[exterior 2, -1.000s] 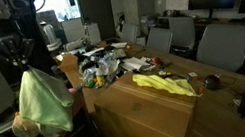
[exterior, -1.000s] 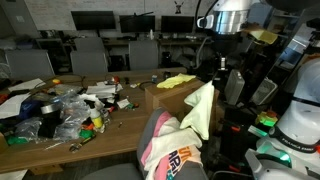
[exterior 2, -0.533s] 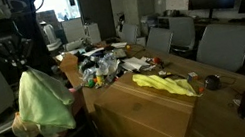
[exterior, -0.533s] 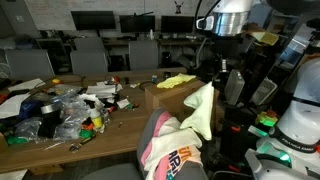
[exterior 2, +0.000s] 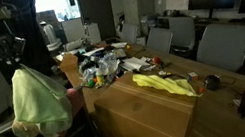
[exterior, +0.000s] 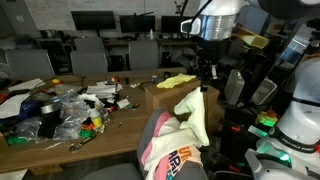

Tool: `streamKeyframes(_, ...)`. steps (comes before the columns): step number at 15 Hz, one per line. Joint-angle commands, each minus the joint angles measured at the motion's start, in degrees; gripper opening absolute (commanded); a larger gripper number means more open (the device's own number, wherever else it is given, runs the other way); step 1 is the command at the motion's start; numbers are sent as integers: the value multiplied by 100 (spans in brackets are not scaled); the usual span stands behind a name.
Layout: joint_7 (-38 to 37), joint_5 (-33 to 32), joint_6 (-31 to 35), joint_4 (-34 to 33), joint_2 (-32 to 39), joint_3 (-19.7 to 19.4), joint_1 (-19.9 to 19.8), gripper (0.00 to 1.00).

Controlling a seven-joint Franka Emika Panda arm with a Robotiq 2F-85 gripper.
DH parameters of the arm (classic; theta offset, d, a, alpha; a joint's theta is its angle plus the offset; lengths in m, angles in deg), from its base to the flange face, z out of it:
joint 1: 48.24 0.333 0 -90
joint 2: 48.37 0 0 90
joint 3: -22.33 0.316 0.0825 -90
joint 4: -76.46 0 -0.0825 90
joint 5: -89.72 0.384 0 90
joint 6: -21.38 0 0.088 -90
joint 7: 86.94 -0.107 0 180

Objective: Remove all the clothes from the top of the box and hang them on the chair

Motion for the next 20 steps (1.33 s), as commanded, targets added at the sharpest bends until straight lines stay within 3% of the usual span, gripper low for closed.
streamKeyframes(1,311,127,283,-420,723,-57,166,0)
streamKeyframes(9,730,896,534,-1076,1968,1,282,0)
streamKeyframes(20,847,1306,439,-1801,2756,73,162,0)
